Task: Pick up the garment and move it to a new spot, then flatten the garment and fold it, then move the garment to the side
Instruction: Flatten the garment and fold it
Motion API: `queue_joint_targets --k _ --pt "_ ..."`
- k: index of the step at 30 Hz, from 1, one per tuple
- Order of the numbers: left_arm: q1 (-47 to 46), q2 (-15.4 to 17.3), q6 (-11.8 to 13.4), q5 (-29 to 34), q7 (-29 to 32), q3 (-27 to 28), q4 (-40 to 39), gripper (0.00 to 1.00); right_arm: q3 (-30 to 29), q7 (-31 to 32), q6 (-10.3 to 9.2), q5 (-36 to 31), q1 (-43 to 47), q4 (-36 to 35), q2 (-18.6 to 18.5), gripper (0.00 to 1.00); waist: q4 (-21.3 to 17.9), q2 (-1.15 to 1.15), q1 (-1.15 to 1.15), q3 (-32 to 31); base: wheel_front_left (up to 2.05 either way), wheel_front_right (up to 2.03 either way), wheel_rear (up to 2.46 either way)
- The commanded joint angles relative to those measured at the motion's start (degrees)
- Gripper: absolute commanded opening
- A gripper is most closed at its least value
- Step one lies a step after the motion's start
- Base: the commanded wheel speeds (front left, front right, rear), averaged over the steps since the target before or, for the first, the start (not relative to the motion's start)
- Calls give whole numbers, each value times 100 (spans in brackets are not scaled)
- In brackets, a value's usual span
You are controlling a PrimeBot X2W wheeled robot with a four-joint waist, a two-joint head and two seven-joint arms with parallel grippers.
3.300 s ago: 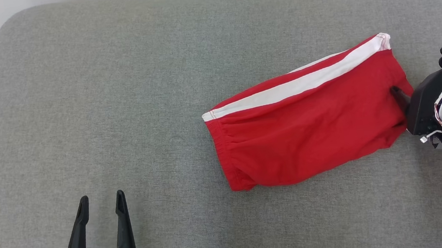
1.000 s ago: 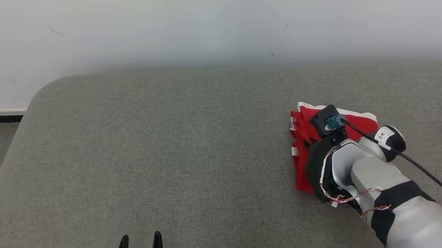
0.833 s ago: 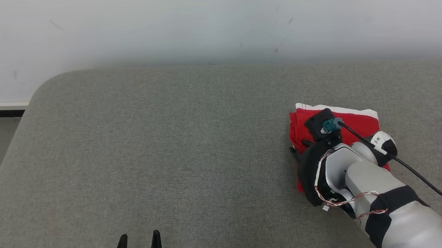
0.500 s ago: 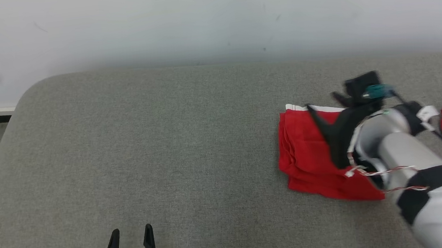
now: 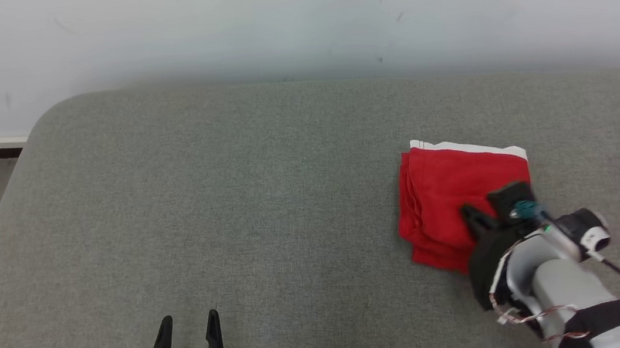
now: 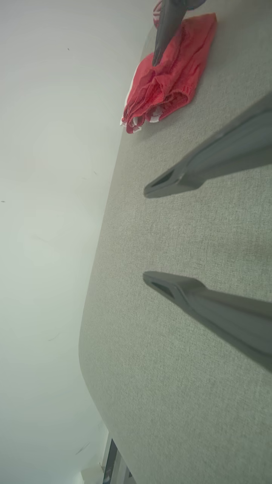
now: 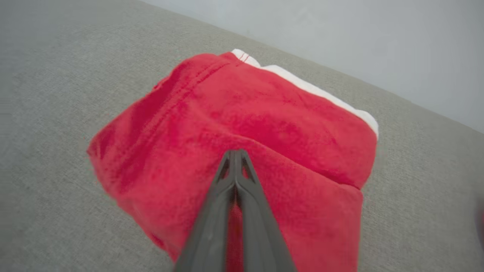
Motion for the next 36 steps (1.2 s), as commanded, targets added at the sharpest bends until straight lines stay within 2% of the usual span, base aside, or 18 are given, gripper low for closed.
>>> queue_joint_targets --k 1,9,15,19,23,24,26,36 --pt "-75 1 -3 -30 -1 18 13 100 111 -49 -17 -83 84 44 116 0 23 0 0 26 0 0 0" --pt "-106 1 -38 -13 -1 61 32 100 848 -6 -17 11 156 356 516 0 75 0 0 81 0 0 0" --pt "-120 2 -2 -43 -1 54 40 100 1492 -38 -17 475 249 364 631 0 17 0 0 73 0 0 0" --pt "-71 2 39 -56 -1 120 54 100 1577 -351 -17 857 272 63 643 0 -115 0 0 -42 0 0 0" --pt "14 1 101 -76 0 257 42 100 1364 -823 -17 1037 401 -395 578 0 -317 0 0 -230 0 0 0" --pt "40 1 119 -73 0 293 27 100 1278 -934 -17 1050 464 -515 548 30 -371 0 0 -285 0 0 0" --pt "104 4 153 -75 0 382 14 100 1076 -1128 -17 1034 604 -808 489 100 -503 0 0 -403 0 0 0" --pt "226 1 196 -117 0 667 -222 100 -239 -1389 -17 528 1659 -2557 289 100 -1184 0 0 -680 0 0 0"
